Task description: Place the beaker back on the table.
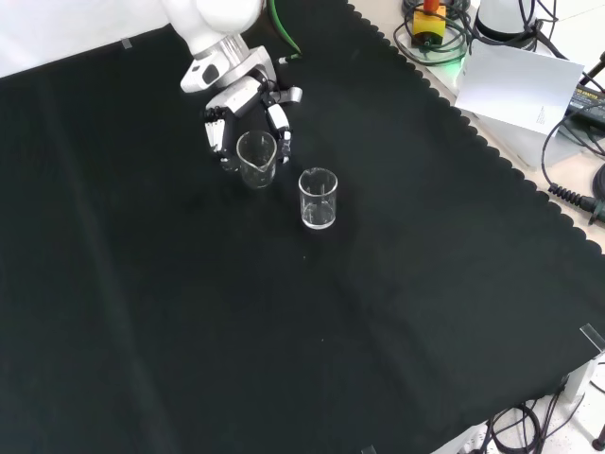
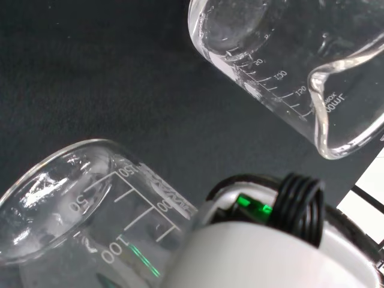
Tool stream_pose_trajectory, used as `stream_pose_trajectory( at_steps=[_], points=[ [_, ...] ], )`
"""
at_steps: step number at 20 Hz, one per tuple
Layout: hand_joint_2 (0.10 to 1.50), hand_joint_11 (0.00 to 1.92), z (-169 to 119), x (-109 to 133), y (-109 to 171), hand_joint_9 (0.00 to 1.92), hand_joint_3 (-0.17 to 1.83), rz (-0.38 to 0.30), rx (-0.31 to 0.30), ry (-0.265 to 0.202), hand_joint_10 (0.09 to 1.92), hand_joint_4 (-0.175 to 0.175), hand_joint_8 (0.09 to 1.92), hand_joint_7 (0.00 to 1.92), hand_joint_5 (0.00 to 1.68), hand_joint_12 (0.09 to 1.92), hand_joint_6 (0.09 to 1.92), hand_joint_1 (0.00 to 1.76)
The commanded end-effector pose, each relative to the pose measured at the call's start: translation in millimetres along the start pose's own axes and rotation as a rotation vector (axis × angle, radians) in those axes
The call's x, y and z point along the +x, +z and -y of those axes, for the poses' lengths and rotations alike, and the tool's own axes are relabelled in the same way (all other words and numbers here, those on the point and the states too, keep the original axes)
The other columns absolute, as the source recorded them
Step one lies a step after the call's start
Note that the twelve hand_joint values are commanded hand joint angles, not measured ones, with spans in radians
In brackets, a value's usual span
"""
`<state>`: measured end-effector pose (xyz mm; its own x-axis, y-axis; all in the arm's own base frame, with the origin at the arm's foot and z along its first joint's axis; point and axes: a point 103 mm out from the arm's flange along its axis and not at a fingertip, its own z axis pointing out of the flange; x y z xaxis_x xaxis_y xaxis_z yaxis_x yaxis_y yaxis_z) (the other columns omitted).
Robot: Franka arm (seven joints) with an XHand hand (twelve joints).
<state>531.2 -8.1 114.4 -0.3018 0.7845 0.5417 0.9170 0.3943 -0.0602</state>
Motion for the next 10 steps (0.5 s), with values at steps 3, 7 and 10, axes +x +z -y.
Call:
stream_pose_trajectory(
  at_steps=[3, 7, 10],
  points=[
    [0.68, 1.13, -8.1, -11.9, 16.4, 1.37, 0.62, -0.058, -0.018, -0.009, 0.50, -0.175, 0.93, 1.16, 1.18, 0.73, 0.78, 1.41],
    [0.63, 1.13, -20.6, -6.0, 31.4, 1.42, 0.67, -0.068, -0.022, -0.011, 0.40, -0.175, 0.89, 1.22, 1.17, 0.73, 0.81, 1.43],
    [0.53, 1.13, -25.2, -5.8, 38.4, 1.51, 0.83, -0.077, -0.017, -0.012, 0.29, -0.175, 0.82, 1.32, 1.15, 0.75, 0.89, 1.44]
  ],
)
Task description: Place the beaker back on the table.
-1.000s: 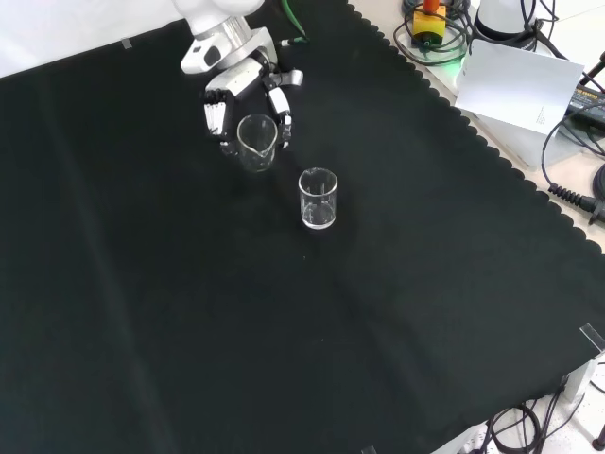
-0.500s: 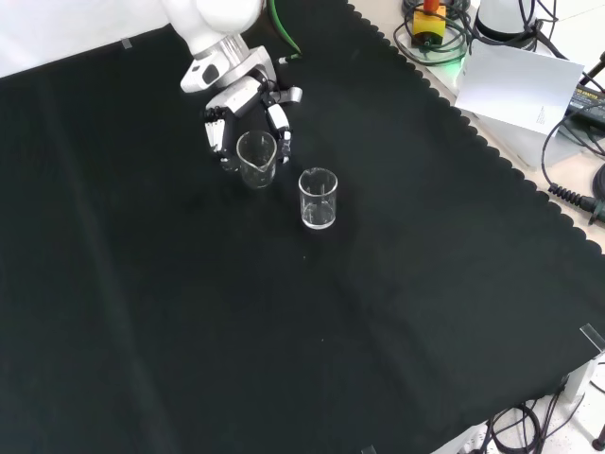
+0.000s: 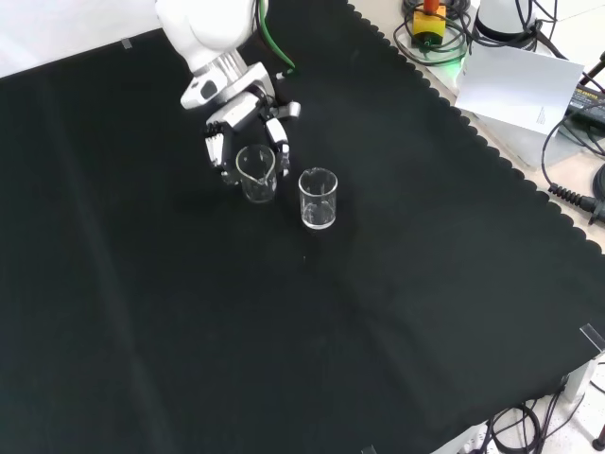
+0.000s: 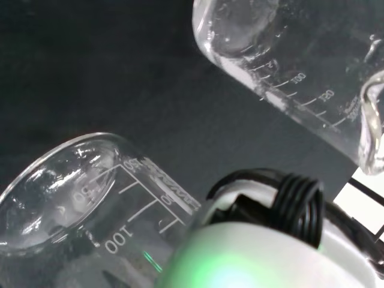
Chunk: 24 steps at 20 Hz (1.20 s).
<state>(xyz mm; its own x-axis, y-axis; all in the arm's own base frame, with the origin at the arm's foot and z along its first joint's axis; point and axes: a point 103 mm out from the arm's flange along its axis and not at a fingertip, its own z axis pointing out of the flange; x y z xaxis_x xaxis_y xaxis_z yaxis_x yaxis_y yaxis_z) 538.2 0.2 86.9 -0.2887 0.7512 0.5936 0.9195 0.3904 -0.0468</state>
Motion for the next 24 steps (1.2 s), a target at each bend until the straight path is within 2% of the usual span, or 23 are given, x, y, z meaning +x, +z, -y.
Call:
stream_pose_trajectory(
  at_steps=[1, 11, 12, 14, 17, 24],
  points=[
    [0.52, 1.13, -14.6, 3.0, 15.4, 1.52, 0.85, -0.016, -0.003, -0.008, 0.28, -0.175, 0.80, 1.33, 1.15, 0.75, 0.90, 1.44],
    [0.51, 1.13, -10.6, -10.7, 11.6, 1.52, 0.85, -0.017, -0.003, 0.002, 0.26, -0.175, 0.76, 1.35, 1.16, 0.75, 0.90, 1.44],
    [0.51, 1.13, -3.2, -20.4, 5.1, 1.52, 0.85, -0.038, -0.006, -0.004, 0.26, -0.175, 0.76, 1.35, 1.16, 0.75, 0.90, 1.44],
    [0.51, 1.12, 0.1, -24.4, 1.8, 1.52, 0.85, -0.040, -0.004, -0.003, 0.26, -0.175, 0.75, 1.35, 1.16, 0.75, 0.90, 1.44],
    [0.51, 1.12, -10.4, -16.9, 15.2, 1.52, 0.85, -0.002, 0.005, 0.013, 0.26, -0.175, 0.75, 1.35, 1.16, 0.75, 0.90, 1.44],
    [0.52, 1.12, -17.7, -9.0, 36.6, 1.52, 0.85, 0.025, 0.005, 0.027, 0.26, -0.175, 0.74, 1.36, 1.16, 0.76, 0.90, 1.44]
  ],
)
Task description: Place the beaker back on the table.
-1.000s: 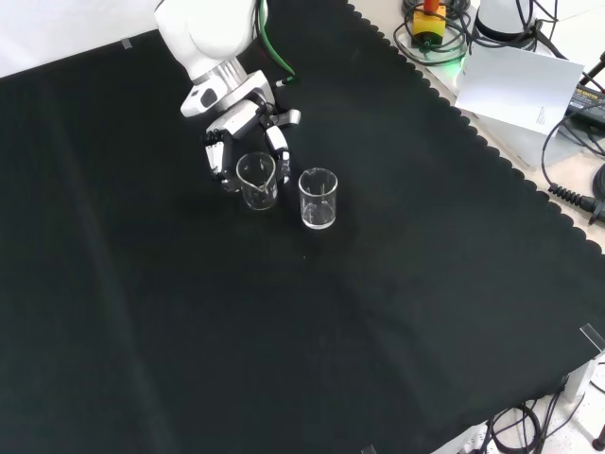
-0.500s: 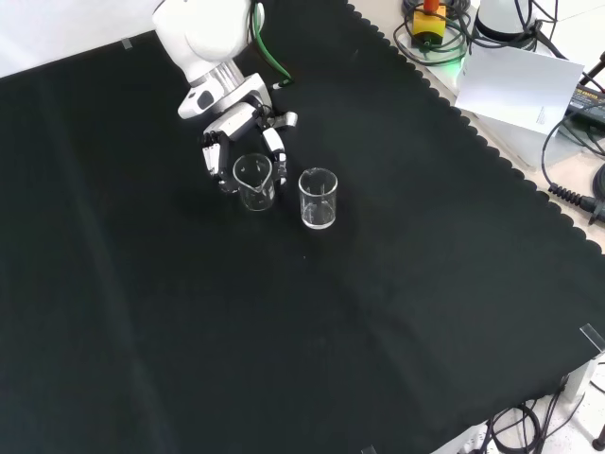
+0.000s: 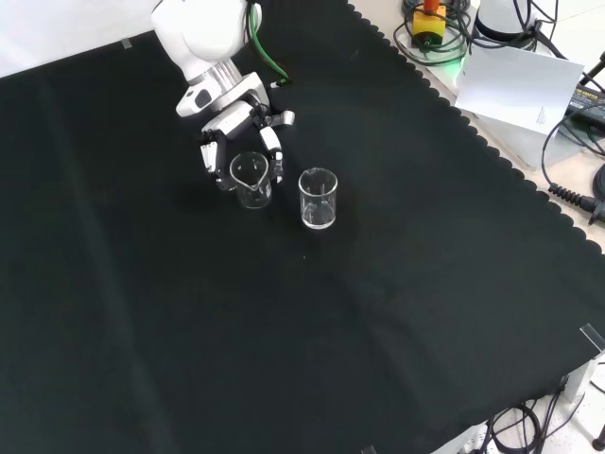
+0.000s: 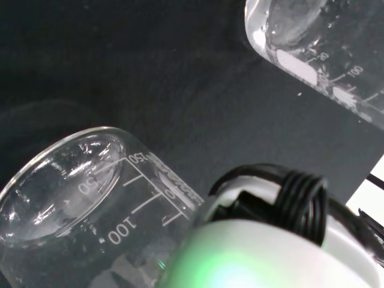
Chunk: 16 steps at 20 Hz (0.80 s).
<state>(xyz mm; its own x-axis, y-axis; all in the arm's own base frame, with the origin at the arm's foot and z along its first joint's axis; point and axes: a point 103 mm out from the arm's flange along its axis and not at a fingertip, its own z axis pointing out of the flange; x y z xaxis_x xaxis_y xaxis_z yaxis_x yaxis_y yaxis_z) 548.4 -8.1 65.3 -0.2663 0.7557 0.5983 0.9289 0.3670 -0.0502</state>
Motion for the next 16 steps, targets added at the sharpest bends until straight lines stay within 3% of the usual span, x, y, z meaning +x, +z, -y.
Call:
stream_pose_trajectory(
  at_steps=[1, 3, 8, 9, 10, 11, 13, 16],
  points=[
    [0.52, 1.12, -9.7, 13.1, 27.3, 1.52, 0.85, 0.032, 0.016, 0.007, 0.25, -0.175, 0.74, 1.36, 1.16, 0.76, 0.90, 1.44],
    [0.52, 1.12, -3.0, 2.6, 18.3, 1.52, 0.84, 0.037, 0.005, 0.031, 0.25, -0.175, 0.74, 1.35, 1.16, 0.76, 0.90, 1.44],
    [0.56, 1.13, -10.6, 13.8, 32.5, 1.51, 0.78, 0.065, 0.033, 0.025, 0.21, -0.168, 0.75, 1.32, 1.17, 0.79, 0.90, 1.43],
    [0.61, 1.12, -14.9, 16.7, 39.0, 1.46, 0.73, 0.205, 0.019, 0.149, 0.21, -0.091, 0.72, 1.30, 1.17, 0.81, 0.89, 1.38],
    [0.66, 1.08, -15.7, 16.2, 39.7, 1.42, 0.67, 0.234, 0.031, 0.173, 0.21, -0.029, 0.70, 1.28, 1.16, 0.85, 0.88, 1.33],
    [0.72, 1.04, -17.9, 20.3, 42.8, 1.38, 0.58, 0.227, 0.037, 0.158, 0.21, 0.007, 0.70, 1.25, 1.14, 0.89, 0.88, 1.30],
    [0.79, 0.92, -21.6, 29.1, 45.9, 1.27, 0.48, 0.194, 0.037, 0.124, 0.23, -0.107, 0.73, 1.11, 1.14, 0.99, 0.83, 1.23],
    [0.57, 0.67, -14.5, 26.9, 30.9, 1.05, 0.72, 0.116, 0.049, 0.079, 0.31, -0.069, 0.77, 0.87, 0.83, 1.16, 0.91, 1.22]
  ],
)
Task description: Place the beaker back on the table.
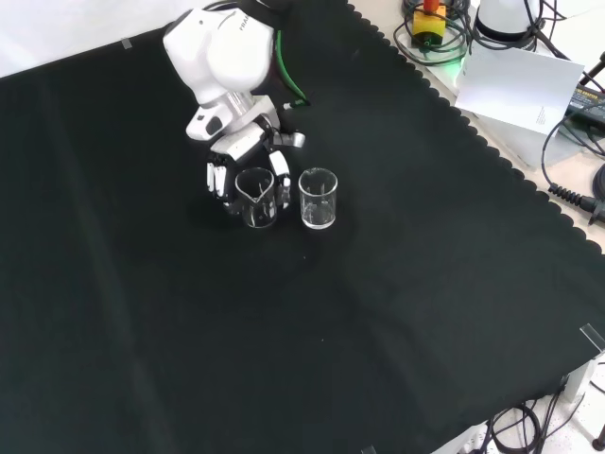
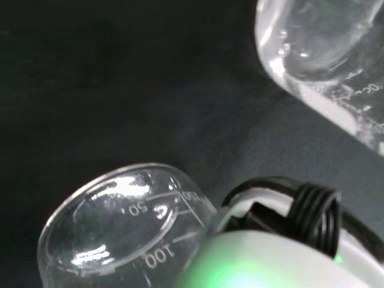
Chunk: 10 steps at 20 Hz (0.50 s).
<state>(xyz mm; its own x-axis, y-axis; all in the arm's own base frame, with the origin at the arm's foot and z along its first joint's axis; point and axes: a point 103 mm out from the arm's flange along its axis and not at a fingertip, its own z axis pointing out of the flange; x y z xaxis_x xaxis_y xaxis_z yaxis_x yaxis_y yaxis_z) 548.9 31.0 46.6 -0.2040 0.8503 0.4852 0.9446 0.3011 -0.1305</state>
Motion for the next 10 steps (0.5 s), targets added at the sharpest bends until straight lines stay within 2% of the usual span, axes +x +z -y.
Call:
stream_pose_trajectory(
  at_steps=[1, 2, 4, 6, 10],
  points=[
    [0.51, 0.54, 11.4, -3.7, -21.7, 0.94, 0.77, -0.056, 0.035, -0.061, 0.37, -0.060, 0.78, 0.74, 0.69, 1.23, 0.91, 1.20],
    [0.48, 0.46, 14.5, -6.3, -27.5, 0.84, 0.81, -0.067, 0.043, -0.072, 0.45, -0.054, 0.79, 0.66, 0.60, 1.27, 0.91, 1.18],
    [0.45, 0.39, 17.2, -4.3, -30.9, 0.74, 0.84, -0.038, 0.050, -0.075, 0.58, -0.050, 0.81, 0.58, 0.52, 1.32, 0.91, 1.17],
    [0.44, 0.28, 20.1, -2.8, -37.5, 0.63, 0.81, -0.025, 0.050, -0.080, 0.64, -0.054, 0.80, 0.48, 0.42, 1.36, 0.78, 1.13],
    [0.43, 0.20, 25.4, 2.3, -47.4, 0.54, 0.76, -0.010, 0.060, -0.093, 0.69, -0.059, 0.80, 0.41, 0.37, 1.39, 0.65, 1.08]
  ],
)
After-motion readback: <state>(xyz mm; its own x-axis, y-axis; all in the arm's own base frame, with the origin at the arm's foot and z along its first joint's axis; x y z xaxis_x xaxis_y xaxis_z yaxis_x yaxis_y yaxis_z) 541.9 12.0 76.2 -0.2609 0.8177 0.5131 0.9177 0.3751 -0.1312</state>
